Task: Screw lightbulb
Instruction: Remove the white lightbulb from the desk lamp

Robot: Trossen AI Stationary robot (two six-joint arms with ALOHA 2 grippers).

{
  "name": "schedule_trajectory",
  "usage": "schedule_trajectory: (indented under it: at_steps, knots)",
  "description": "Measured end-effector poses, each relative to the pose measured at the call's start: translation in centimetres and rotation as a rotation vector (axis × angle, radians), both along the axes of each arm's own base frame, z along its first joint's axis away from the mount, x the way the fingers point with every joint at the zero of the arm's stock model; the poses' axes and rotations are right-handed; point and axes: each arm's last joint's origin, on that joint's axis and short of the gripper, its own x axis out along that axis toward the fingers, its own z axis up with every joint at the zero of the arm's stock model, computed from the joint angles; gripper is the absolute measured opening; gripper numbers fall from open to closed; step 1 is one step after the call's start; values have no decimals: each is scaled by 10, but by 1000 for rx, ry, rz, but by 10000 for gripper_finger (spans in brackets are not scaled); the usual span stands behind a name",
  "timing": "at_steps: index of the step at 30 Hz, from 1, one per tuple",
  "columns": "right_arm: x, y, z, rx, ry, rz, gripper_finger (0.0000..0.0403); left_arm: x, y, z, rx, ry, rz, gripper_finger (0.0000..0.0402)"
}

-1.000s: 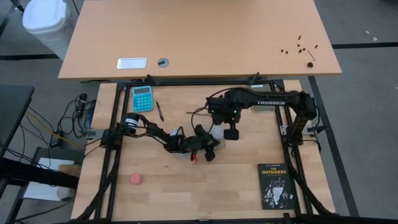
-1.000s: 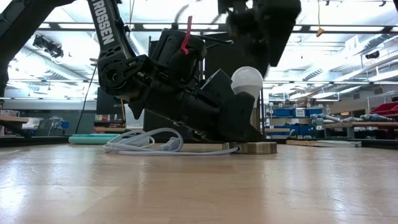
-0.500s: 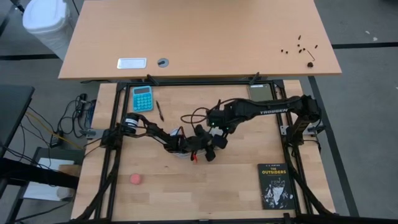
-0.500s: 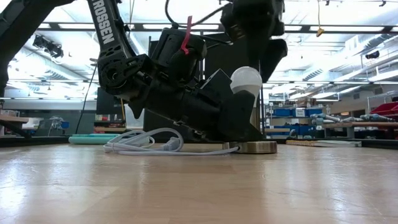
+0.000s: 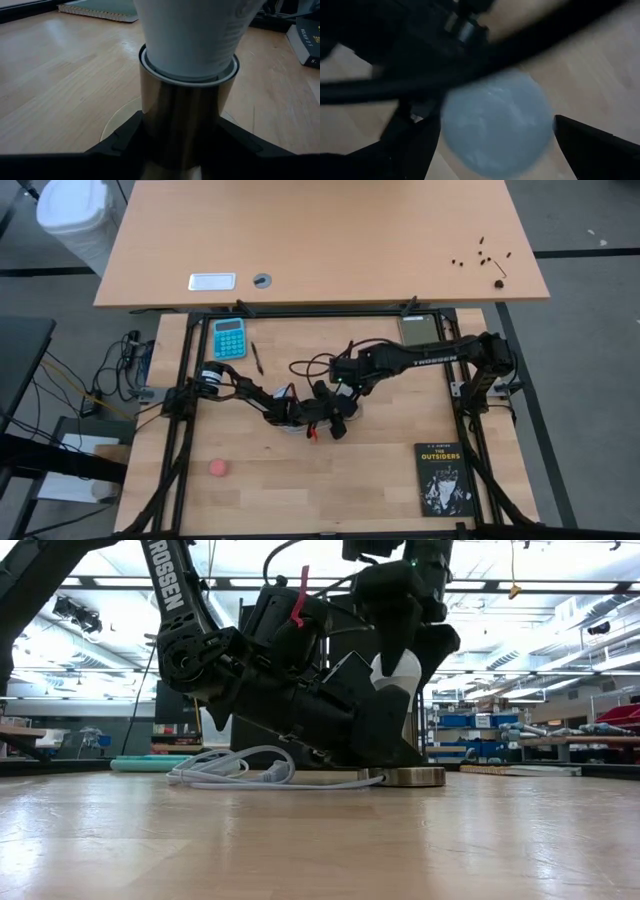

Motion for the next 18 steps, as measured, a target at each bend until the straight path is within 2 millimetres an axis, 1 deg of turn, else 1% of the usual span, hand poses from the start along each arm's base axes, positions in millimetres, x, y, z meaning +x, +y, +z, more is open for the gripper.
schedule_trajectory:
  at_steps: [4,10,14,16,18]
  knots:
    - [3,-3,-9,8,-43,-12,394,0,0,0,0,1,0,188]
    - [1,-15,-21,12,-46,-36,388,0,0,0,0,1,0,188]
    - [3,-22,-30,31,-86,-25,376,0,0,0,0,1,0,188]
    - [2,-23,-36,52,-99,-30,366,0,0,0,3,3,-1,188]
    - [2,-23,-38,62,-104,-29,355,0,0,-1,6,6,2,188]
